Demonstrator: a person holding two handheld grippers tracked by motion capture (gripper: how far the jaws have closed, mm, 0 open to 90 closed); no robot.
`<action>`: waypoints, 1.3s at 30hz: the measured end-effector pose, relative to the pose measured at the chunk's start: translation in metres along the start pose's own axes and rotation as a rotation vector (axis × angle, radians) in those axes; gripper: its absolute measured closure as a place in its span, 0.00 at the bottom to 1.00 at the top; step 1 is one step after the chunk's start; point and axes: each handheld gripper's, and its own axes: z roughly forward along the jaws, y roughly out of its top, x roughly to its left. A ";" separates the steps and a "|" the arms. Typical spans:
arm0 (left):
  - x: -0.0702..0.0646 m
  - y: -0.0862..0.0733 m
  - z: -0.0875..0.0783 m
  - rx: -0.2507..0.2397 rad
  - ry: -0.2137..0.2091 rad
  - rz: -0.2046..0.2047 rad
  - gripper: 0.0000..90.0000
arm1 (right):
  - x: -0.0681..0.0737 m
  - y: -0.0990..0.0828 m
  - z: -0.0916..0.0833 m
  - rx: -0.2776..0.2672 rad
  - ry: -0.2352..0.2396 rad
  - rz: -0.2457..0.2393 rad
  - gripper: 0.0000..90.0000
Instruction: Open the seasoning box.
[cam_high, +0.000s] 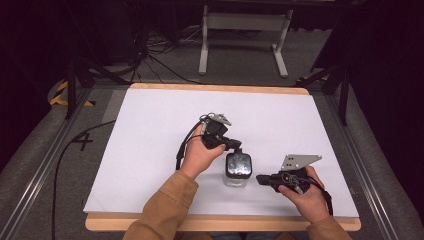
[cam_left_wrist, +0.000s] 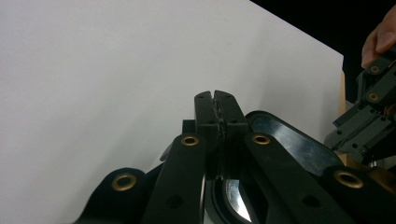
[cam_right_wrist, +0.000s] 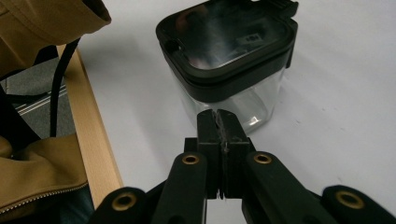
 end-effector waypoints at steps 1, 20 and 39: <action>0.000 0.000 0.000 0.000 0.000 0.000 0.99 | 0.001 0.001 0.001 0.000 0.005 0.001 0.99; 0.000 -0.001 0.000 -0.006 0.005 0.004 0.99 | 0.006 0.006 0.011 -0.024 0.036 0.004 1.00; -0.006 -0.003 -0.012 -0.053 0.003 0.008 0.97 | 0.009 0.011 0.015 -0.067 0.046 0.008 1.00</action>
